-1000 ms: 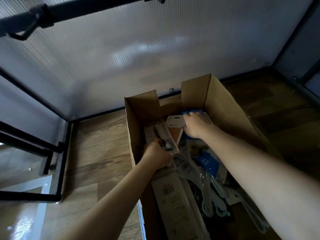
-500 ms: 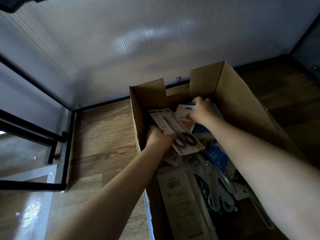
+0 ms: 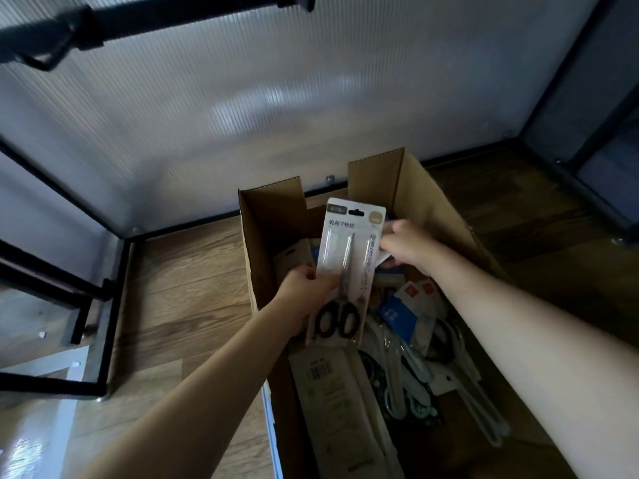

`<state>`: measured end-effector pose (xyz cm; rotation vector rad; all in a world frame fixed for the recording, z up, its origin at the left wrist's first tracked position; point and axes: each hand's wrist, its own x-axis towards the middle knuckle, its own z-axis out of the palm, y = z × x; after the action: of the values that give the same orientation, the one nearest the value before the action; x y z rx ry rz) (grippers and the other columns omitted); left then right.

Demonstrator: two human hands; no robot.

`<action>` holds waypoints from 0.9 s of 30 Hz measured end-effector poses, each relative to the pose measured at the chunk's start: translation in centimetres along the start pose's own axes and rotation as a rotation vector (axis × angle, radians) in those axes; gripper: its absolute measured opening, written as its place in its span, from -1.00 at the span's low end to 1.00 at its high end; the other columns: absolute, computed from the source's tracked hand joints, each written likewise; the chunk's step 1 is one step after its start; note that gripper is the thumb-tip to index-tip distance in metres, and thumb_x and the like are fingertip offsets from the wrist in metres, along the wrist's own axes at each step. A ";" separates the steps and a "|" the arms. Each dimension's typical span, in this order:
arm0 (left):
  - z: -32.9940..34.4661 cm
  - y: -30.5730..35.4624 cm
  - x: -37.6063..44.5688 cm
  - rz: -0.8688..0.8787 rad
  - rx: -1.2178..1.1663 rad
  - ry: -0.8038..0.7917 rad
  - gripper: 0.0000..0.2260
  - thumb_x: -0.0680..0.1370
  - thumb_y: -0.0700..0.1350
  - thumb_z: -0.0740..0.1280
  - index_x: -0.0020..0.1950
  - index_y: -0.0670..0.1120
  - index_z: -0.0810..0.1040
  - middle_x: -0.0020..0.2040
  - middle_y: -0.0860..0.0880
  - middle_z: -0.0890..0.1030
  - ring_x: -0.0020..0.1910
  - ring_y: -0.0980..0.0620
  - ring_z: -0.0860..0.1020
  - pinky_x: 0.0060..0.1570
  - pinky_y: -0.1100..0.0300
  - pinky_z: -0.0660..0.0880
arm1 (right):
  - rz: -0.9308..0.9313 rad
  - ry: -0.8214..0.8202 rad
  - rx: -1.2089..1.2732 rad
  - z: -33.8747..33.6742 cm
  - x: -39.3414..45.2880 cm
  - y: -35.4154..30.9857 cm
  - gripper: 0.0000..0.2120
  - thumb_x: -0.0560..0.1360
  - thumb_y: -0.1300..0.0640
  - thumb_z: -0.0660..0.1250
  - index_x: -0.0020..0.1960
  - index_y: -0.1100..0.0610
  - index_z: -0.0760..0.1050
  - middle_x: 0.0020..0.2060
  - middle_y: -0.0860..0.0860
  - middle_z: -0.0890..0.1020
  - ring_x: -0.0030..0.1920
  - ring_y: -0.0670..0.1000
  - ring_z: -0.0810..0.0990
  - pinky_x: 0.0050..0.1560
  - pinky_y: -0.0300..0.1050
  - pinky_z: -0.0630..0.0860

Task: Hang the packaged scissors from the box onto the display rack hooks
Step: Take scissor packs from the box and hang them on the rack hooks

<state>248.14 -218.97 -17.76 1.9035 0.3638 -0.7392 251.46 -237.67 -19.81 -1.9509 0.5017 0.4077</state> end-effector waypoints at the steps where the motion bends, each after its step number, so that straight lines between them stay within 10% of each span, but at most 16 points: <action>1: 0.0 0.0 -0.3 0.017 -0.019 -0.002 -0.49 0.40 0.12 0.45 0.24 -0.09 0.45 0.07 -0.11 0.60 0.02 -0.09 0.60 0.05 -0.07 0.57 | -0.001 -0.017 0.029 0.0 -0.6 -0.5 -0.82 0.54 0.25 0.20 0.06 0.07 0.52 -0.13 0.01 0.63 -0.07 0.00 0.61 -0.19 -0.15 0.57; 9: -1.3 0.9 -3.8 0.302 -0.024 0.013 -0.94 0.56 -0.06 0.31 0.01 0.02 0.52 -0.09 0.06 0.61 -0.09 0.11 0.59 -0.19 0.25 0.52 | -0.143 -0.052 -0.195 -0.8 -4.5 -5.2 -0.68 0.53 0.07 0.12 -0.06 0.19 0.61 -0.07 0.13 0.66 -0.02 0.19 0.62 0.05 0.11 0.56; 12: -2.1 1.2 -5.4 0.387 -0.088 0.088 -0.93 0.57 -0.06 0.29 -0.08 0.09 0.52 -0.10 0.03 0.63 -0.07 0.06 0.61 -0.06 0.09 0.58 | -0.272 -0.034 -0.486 -1.4 -6.6 -6.7 -0.61 0.58 0.25 0.05 0.29 0.03 0.50 0.22 0.05 0.54 0.07 0.09 0.55 -0.20 -0.24 0.42; 15: -2.9 1.7 -6.8 0.454 -0.199 0.155 -0.89 0.59 -0.11 0.27 -0.07 0.09 0.52 -0.06 0.00 0.64 -0.03 0.02 0.62 -0.04 0.05 0.59 | -0.373 0.055 -0.630 -2.0 -7.9 -7.3 -0.54 0.56 0.33 0.14 0.40 0.01 0.38 0.39 0.07 0.41 0.24 0.08 0.48 0.05 -0.23 0.41; 22: -3.7 3.9 -9.8 0.547 -0.386 0.221 -0.94 0.59 -0.09 0.26 -0.01 0.01 0.52 -0.08 0.01 0.64 -0.10 0.09 0.62 -0.22 0.21 0.54 | -0.636 0.434 -0.927 -3.1 -10.2 -9.4 -0.80 0.55 0.00 0.28 0.03 0.06 0.62 -0.12 -0.01 0.66 -0.11 0.01 0.59 -0.12 -0.15 0.50; 27: -4.4 6.5 -12.3 0.662 -0.376 0.326 -0.91 0.59 -0.03 0.25 -0.03 -0.02 0.51 -0.13 0.03 0.62 -0.19 0.15 0.61 -0.29 0.26 0.53 | -0.645 0.474 -0.921 -5.6 -11.9 -12.3 -0.74 0.49 -0.12 0.33 0.03 0.03 0.63 -0.11 -0.02 0.49 -0.08 0.00 0.48 -0.08 -0.11 0.43</action>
<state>243.77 -216.95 -3.94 1.6306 0.0461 0.0798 247.97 -236.19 -2.22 -2.9682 -0.0990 -0.3234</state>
